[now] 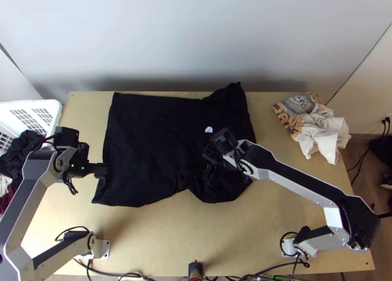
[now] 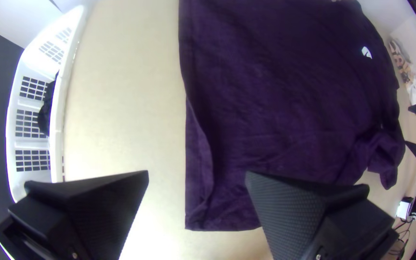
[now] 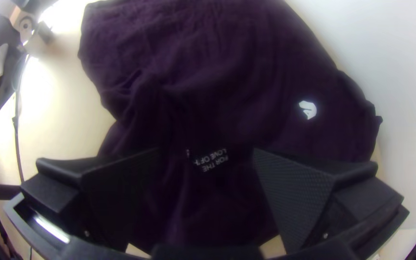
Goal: Fold the t-shirt
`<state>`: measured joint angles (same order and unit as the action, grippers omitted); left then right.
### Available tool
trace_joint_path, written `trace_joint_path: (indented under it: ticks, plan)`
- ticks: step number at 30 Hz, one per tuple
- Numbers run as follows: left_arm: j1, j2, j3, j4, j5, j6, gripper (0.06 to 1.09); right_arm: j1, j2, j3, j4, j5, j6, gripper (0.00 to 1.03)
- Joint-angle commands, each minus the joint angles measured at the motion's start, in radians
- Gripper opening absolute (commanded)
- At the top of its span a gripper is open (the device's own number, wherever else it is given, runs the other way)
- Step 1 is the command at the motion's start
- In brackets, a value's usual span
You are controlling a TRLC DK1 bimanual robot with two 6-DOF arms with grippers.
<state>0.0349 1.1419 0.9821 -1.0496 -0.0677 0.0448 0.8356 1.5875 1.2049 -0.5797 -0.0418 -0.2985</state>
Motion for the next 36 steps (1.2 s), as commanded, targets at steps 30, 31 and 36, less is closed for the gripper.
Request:
trace_joint_path:
  ticks: [30, 31, 36]
  plan:
    - [0.000, -0.030, -0.033, -0.021, -0.003, -0.006, 1.04, 0.312, 0.037, -0.051, -0.017, 0.013, -0.056, 0.89]
    - [0.000, -0.030, -0.031, -0.020, -0.003, -0.006, 1.04, 0.310, 0.052, -0.050, -0.009, 0.013, -0.057, 0.89]
    - [0.007, -0.031, -0.031, -0.021, -0.003, -0.002, 1.04, 0.284, 0.088, -0.050, 0.040, 0.019, -0.060, 0.89]
